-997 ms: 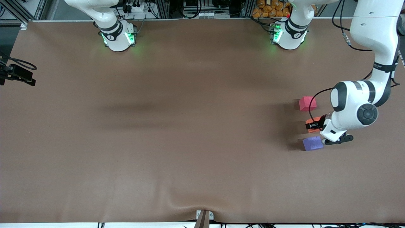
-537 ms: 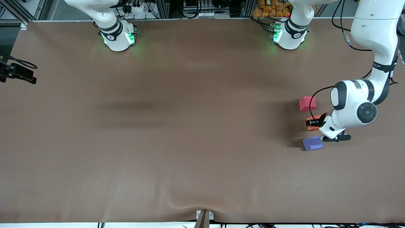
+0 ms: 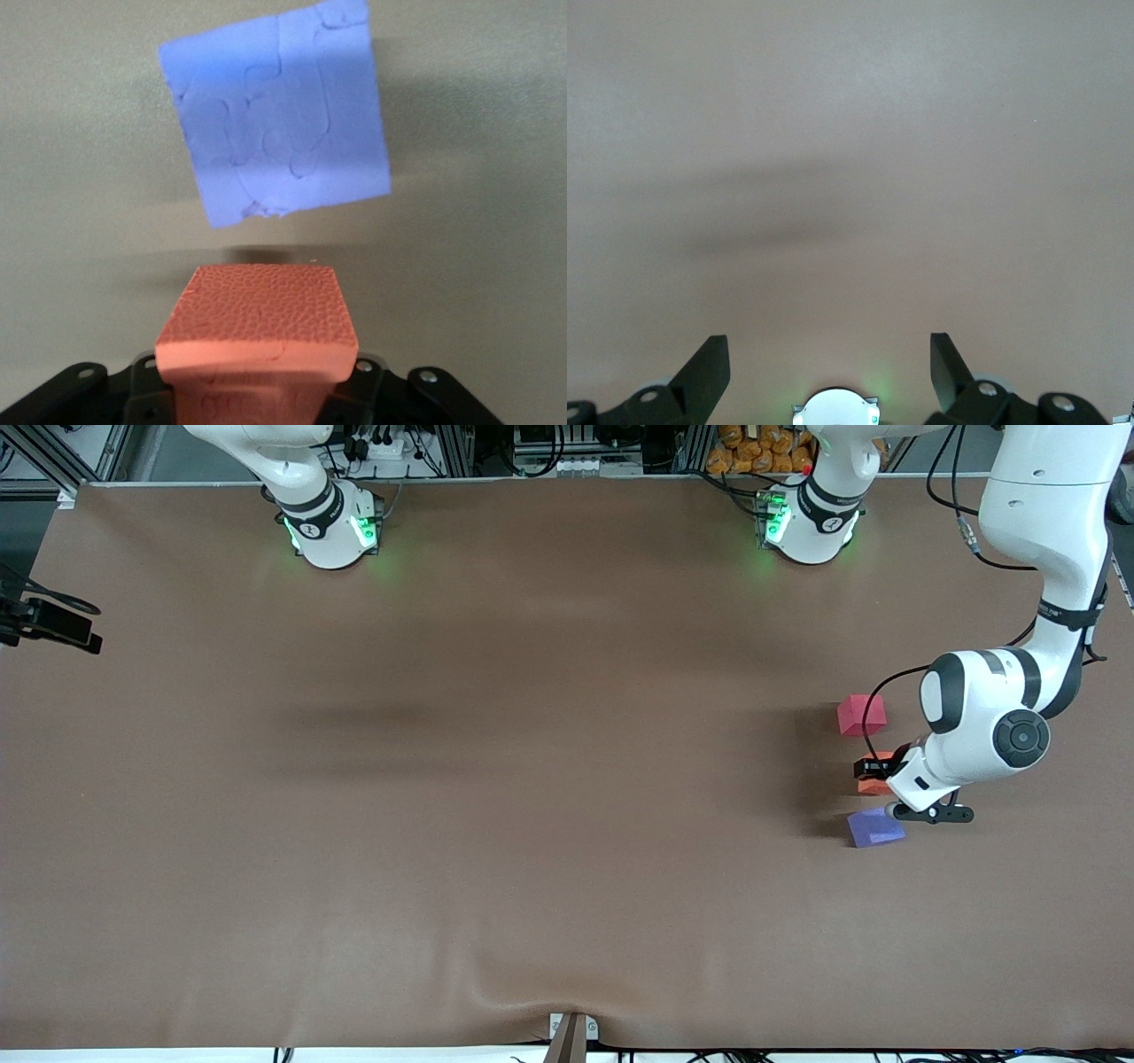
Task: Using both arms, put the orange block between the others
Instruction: 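Lower the orange cube between the pink and purple cubes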
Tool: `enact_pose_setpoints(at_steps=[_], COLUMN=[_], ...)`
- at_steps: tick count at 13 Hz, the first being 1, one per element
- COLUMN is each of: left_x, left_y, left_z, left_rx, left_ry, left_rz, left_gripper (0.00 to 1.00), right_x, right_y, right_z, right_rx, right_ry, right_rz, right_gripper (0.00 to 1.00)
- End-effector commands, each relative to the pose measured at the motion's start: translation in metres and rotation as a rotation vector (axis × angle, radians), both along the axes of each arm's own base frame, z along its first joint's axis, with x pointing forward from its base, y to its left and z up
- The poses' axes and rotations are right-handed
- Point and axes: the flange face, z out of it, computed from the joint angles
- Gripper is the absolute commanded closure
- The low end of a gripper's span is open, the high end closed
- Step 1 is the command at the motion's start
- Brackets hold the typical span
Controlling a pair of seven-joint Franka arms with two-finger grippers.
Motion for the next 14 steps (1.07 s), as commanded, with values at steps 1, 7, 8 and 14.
enact_pose_setpoints(at_steps=[1,7,8,14], left_x=[-0.003,-0.016,-0.018,-0.017], left_y=[-0.010,-0.007,0.007,0.007], left_z=[-0.006,-0.019,-0.019,-0.021], left_rx=[-0.009,-0.010,-0.010,-0.037], left_ry=[-0.016,-0.045,-0.044,-0.042], left_rz=[-0.036,-0.031,-0.007,0.054], left_gripper=[0.93,0.92,0.89,0.89], right_x=[-0.024,-0.027,-0.027,-0.023], right_y=[0.007,0.011,0.011,0.007], right_z=[0.016,0.008,0.006,0.005], right_rx=[0.038,0.053,0.051,0.051], right_ry=[-0.020,-0.005,0.000,-0.014], right_rz=[-0.014,-0.117,-0.129,-0.034], right_gripper=[0.00,0.00,0.00,0.00])
